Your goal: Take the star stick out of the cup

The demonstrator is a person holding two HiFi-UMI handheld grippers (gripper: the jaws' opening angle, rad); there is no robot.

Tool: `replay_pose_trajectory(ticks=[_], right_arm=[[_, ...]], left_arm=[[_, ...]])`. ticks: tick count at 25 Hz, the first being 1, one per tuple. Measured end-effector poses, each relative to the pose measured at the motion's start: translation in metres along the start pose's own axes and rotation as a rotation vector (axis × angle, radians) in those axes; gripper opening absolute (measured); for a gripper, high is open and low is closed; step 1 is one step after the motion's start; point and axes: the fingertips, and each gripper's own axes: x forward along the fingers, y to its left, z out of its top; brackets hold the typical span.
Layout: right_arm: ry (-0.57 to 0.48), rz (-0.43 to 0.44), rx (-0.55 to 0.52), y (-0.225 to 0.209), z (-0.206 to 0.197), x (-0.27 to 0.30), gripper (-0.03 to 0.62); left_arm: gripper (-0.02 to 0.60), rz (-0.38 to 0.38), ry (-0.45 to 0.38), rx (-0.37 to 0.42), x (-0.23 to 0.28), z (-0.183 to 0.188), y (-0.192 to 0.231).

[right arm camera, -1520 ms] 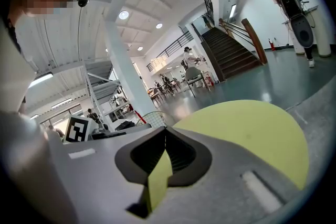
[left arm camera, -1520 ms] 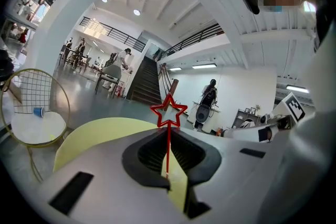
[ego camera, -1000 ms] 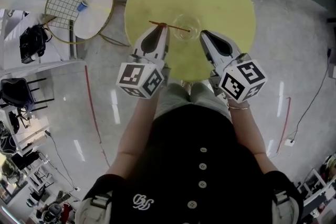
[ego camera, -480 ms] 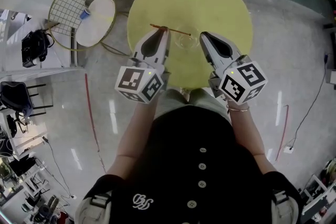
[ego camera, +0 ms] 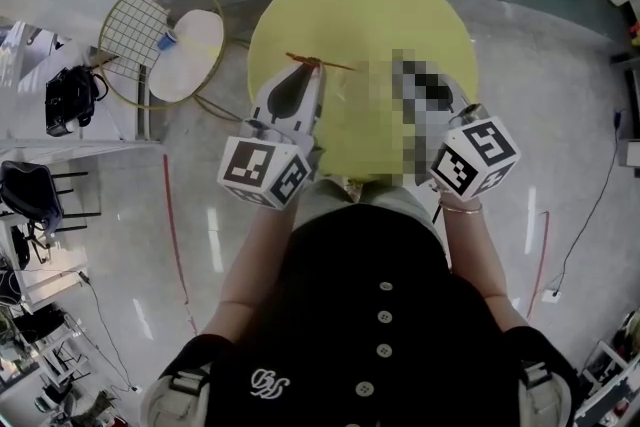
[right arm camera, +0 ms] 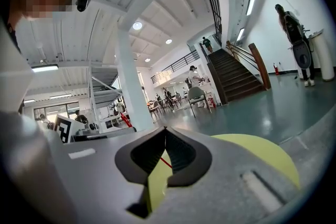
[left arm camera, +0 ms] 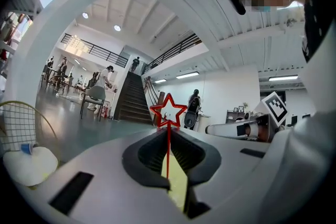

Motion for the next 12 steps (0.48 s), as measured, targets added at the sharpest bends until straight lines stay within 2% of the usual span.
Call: replay_pose_trajectory(ticks=[7,12], right_arm=[[-0.009,0.000,-0.010,0.003,0.010,-0.001,0.005],[-0.022,0.000,-0.016,0.009,0.019,-0.004,0.005]], left_arm=[[0.026,-0.020,-0.051,0.044,-0.003,0.026,-0.006],[0.026,-0.036,-0.089,0.048,-0.009,0.044,-0.011]])
